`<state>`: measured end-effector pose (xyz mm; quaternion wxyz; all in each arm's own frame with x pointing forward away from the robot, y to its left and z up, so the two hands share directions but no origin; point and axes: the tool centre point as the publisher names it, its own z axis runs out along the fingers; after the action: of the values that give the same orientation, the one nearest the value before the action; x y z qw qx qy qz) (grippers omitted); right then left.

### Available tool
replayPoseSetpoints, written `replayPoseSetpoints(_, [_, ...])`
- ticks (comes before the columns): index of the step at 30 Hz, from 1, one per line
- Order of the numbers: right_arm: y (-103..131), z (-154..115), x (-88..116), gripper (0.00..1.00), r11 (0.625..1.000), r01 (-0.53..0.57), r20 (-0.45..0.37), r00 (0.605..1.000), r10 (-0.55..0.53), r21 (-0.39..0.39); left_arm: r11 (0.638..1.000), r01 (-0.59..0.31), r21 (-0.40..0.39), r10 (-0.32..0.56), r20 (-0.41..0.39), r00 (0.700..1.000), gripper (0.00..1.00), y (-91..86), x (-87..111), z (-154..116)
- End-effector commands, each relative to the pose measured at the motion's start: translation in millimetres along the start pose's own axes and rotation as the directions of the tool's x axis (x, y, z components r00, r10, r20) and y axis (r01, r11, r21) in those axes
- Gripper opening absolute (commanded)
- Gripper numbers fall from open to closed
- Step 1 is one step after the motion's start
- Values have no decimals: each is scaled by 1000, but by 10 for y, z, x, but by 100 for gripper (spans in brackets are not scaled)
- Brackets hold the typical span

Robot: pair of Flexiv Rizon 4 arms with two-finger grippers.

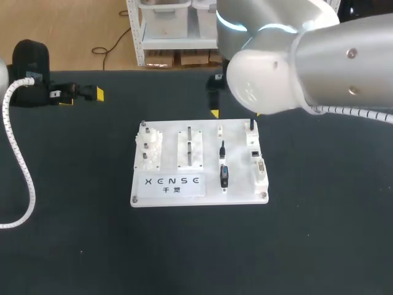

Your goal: Insert the USB connector, Ethernet cable, and multi-pin plug into their matching sockets one by one.

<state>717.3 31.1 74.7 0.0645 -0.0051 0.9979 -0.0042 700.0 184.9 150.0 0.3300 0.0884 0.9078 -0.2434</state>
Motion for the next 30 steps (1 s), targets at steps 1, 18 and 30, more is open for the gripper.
replayPoseSetpoints(1, [80, 67, 161, 100, 1000, 8, 10, 1000, -8, -21, 1000, 0, 0, 0, 0, 1000, 100, 0, 0, 0])
replayPoseSetpoints(18, [274, 360, 423, 100, 996, 77, -36, 996, -78, -49, 1000, 0, 0, 0, 0, 1000, 100, 0, 0, 0])
replayPoseSetpoints(30, [292, 477, 485, 100, 992, 117, -46, 992, -120, -56, 1000, 0, 0, 0, 0, 1000, 100, 0, 0, 0])
